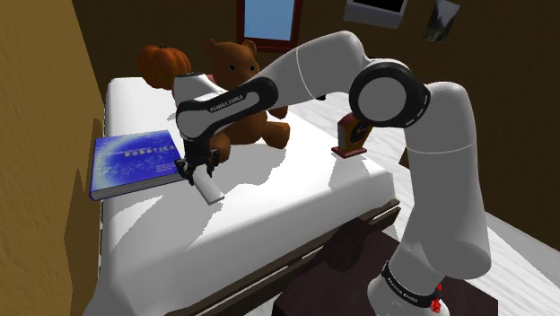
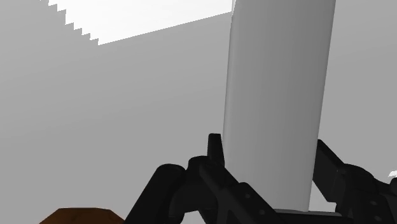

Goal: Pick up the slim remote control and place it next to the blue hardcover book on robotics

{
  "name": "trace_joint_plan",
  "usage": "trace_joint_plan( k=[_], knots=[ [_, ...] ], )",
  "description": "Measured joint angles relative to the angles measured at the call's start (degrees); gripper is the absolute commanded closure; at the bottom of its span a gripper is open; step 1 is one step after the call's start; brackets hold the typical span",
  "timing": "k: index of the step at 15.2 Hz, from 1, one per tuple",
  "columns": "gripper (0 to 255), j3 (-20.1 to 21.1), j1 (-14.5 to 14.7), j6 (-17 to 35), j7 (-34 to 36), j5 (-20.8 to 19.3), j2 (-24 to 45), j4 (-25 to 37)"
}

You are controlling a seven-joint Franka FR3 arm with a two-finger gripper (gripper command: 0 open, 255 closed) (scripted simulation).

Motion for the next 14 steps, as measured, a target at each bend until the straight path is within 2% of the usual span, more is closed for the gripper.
trace_joint_plan(
  k=[1, 7, 14],
  knots=[
    [0, -0.01, 0.02, -0.06, 0.05, -0.02, 0.06, 0.08],
    [0, -0.01, -0.01, -0.09, -0.03, 0.01, 0.47, -0.14],
    [0, 0.12, 0.02, -5.99, -0.19, 0.24, -2.08, 3.25]
  ],
)
